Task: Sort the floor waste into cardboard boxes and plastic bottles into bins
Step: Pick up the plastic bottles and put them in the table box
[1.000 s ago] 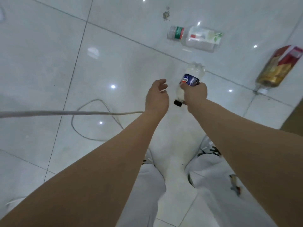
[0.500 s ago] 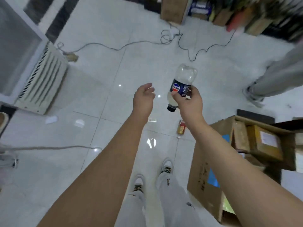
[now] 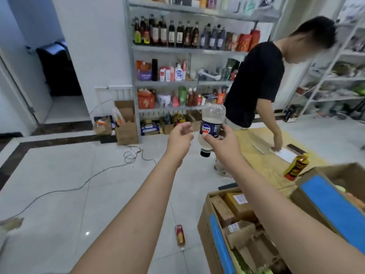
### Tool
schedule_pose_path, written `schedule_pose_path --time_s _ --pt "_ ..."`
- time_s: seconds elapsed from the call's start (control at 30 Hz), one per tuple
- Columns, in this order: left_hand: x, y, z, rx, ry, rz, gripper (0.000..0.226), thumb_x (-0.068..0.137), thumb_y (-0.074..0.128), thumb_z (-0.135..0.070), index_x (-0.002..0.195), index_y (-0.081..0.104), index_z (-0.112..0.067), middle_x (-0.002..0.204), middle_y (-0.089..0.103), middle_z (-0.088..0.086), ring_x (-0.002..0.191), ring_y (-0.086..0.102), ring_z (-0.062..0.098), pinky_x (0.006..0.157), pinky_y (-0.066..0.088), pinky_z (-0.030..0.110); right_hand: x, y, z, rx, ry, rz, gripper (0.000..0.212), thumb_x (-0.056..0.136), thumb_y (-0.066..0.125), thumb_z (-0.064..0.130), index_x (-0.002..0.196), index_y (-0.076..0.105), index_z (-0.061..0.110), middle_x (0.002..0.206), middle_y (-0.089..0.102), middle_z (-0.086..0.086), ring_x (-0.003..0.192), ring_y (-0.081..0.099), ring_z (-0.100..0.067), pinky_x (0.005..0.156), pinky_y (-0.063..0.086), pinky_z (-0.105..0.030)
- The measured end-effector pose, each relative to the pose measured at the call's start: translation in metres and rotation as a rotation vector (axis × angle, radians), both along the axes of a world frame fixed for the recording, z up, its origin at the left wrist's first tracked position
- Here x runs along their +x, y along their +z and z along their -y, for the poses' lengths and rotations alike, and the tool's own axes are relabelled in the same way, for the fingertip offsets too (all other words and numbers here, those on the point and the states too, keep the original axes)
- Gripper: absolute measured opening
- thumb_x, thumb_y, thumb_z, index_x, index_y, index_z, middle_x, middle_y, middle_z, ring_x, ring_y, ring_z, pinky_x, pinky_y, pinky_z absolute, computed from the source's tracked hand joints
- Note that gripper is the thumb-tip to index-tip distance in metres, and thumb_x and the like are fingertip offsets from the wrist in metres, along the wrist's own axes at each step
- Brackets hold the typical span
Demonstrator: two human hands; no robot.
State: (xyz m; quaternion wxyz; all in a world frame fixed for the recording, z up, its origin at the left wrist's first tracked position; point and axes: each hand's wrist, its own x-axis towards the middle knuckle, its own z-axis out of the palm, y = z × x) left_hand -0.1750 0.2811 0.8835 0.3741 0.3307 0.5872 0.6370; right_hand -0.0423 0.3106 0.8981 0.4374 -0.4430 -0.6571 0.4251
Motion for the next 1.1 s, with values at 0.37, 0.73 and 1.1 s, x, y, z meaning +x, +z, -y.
schedule_pose_path --time_s 0.37,0.73,1.1 --pt "0.13 0.014 -0.041 0.0 -0.244 -0.061 0.04 0.093 0.056 -0.006 0.131 0.054 -0.02 0.123 0.061 -0.001 0.113 0.056 0.016 0.095 0.049 0.035 0.132 0.024 -0.014 0.059 -0.244 -0.011 0.053 0.085 0.073 0.021 0.132 0.048 0.021 0.095 0.049 0.026 0.084 0.052 0.008 0.064 0.039 -0.01" --pt "0.3 -0.006 -0.117 -0.094 -0.331 -0.172 0.042 0.095 0.05 -0.001 0.132 0.051 -0.019 0.13 0.059 0.0 0.116 0.054 0.017 0.102 0.046 0.04 0.305 -0.001 -0.084 0.001 -0.356 -0.054 0.055 0.084 0.074 0.027 0.132 0.049 0.02 0.109 0.057 0.008 0.084 0.053 0.005 0.073 0.045 -0.021" --pt "0.511 -0.069 -0.195 -0.231 -0.519 -0.21 0.041 0.093 0.051 -0.002 0.13 0.053 -0.02 0.126 0.057 -0.002 0.114 0.056 0.018 0.086 0.049 0.031 0.556 -0.062 -0.175 -0.124 -0.559 -0.001 0.052 0.087 0.071 0.023 0.134 0.049 0.014 0.116 0.061 0.0 0.101 0.06 -0.018 0.085 0.049 -0.033"
